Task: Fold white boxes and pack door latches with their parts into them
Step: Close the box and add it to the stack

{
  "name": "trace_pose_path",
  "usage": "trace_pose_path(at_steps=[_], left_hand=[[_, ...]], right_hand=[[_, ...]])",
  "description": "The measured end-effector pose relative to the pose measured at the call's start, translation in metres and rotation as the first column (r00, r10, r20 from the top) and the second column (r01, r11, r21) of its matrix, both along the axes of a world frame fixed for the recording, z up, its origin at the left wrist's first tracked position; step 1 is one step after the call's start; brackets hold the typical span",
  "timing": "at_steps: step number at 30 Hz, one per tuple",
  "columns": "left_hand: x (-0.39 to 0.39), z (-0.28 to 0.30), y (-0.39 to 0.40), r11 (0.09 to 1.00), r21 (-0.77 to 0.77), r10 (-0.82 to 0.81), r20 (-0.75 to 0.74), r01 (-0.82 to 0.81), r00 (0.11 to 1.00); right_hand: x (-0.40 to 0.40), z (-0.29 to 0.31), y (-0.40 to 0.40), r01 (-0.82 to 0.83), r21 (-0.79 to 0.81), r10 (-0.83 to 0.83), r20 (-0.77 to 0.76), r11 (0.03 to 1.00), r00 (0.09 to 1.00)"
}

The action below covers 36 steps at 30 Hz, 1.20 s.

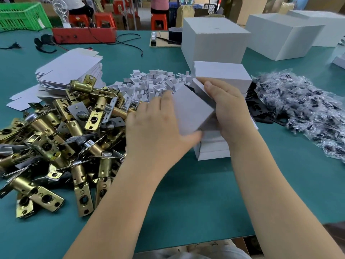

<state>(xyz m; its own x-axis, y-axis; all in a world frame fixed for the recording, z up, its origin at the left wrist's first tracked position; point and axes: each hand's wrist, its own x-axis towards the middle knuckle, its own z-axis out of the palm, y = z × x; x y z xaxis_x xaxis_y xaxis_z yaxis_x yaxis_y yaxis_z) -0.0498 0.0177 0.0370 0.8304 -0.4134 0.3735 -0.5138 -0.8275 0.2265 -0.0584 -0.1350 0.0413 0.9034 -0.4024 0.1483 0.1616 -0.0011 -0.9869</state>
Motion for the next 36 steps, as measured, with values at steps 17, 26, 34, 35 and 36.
trace_pose_path(at_steps=[17,26,34,35,36], left_hand=[[0.022,-0.008,0.003,0.924,-0.311,-0.241,-0.023,0.223,0.970],[0.014,-0.010,-0.005,0.902,-0.399,-0.156,0.053,0.164,0.986],[0.012,-0.013,-0.007,0.909,-0.391,-0.108,0.108,0.142,0.988],[0.012,-0.013,-0.007,0.912,-0.386,-0.102,0.121,0.142,0.987],[0.011,-0.014,-0.008,0.912,-0.382,-0.102,0.134,0.147,0.986]], right_hand=[[-0.004,0.002,0.000,-0.198,-0.156,0.180,-0.122,0.968,0.976],[-0.001,0.001,0.003,-0.159,-0.123,0.147,-0.097,0.980,0.984],[-0.003,-0.001,0.000,-0.276,-0.278,0.259,-0.098,0.920,0.961],[-0.003,-0.002,0.000,-0.304,-0.296,0.283,-0.113,0.906,0.953],[-0.002,-0.001,0.002,-0.322,-0.315,0.296,-0.127,0.893,0.947]])
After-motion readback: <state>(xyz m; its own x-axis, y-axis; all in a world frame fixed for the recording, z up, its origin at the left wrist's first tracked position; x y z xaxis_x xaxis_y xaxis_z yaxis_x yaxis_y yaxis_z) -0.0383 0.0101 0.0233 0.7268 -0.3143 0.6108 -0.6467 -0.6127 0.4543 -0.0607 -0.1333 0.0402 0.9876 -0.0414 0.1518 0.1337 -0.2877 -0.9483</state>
